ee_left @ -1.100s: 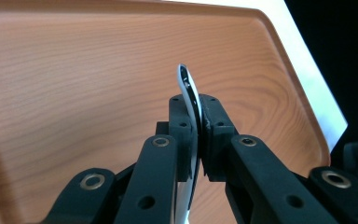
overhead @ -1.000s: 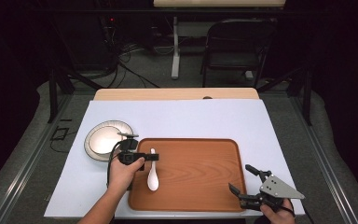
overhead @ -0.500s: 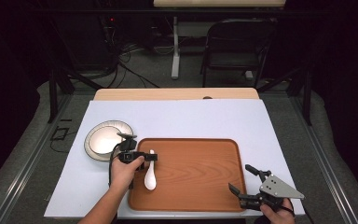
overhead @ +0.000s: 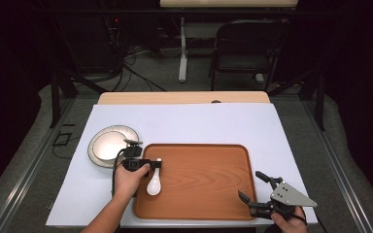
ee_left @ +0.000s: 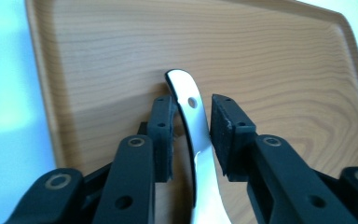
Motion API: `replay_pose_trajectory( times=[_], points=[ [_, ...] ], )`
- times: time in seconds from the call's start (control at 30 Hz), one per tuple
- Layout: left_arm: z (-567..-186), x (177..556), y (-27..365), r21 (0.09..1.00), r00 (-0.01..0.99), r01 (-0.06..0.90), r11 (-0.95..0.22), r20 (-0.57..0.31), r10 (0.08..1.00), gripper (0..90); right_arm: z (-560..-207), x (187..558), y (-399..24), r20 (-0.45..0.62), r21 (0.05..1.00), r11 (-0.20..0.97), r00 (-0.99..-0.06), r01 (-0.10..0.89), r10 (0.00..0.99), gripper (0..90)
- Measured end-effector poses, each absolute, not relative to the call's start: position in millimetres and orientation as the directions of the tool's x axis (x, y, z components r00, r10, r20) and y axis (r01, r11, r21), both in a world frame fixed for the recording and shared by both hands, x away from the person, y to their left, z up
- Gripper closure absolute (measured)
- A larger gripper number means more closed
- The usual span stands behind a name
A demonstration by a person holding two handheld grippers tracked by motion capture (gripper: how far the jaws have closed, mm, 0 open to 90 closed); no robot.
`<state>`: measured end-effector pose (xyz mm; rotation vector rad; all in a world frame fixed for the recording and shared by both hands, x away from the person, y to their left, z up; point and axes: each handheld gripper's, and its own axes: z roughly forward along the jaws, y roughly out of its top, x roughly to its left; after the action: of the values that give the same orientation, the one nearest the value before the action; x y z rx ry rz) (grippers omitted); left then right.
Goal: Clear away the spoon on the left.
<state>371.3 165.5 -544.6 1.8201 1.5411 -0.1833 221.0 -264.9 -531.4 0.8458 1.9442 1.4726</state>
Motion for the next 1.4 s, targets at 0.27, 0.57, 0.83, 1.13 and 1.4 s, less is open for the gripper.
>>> replay_pose_trajectory(
  times=[0.27, 0.57, 0.83, 1.13, 1.4],
  points=[
    [-535.8, 369.7, 170.2, 0.462, 0.281, 0.887, -0.013, -0.516, 0.809, 64.9, -531.4, 221.2, -264.9, -0.055, 0.968, 0.201, -0.649, 0.153, 0.759, 14.3],
    [-526.3, 367.5, 171.5, 0.495, 0.302, 0.869, -0.022, -0.494, 0.815, 60.7, -531.4, 221.2, -264.9, -0.055, 0.968, 0.201, -0.649, 0.153, 0.759, 14.3],
    [-511.7, 360.3, 171.6, 0.596, 0.375, 0.800, -0.076, -0.397, 0.837, 54.8, -531.4, 221.0, -265.0, -0.055, 0.968, 0.200, -0.648, 0.153, 0.760, 14.3],
    [-496.2, 344.5, 177.0, 0.775, 0.496, 0.608, -0.173, -0.201, 0.845, 39.8, -531.4, 221.0, -264.9, -0.057, 0.968, 0.201, -0.647, 0.151, 0.760, 14.3],
    [-481.6, 329.5, 186.4, 0.853, 0.528, 0.480, -0.202, -0.097, 0.843, 35.1, -531.3, 221.1, -264.9, -0.062, 0.968, 0.204, -0.647, 0.148, 0.760, 14.3]
  ],
)
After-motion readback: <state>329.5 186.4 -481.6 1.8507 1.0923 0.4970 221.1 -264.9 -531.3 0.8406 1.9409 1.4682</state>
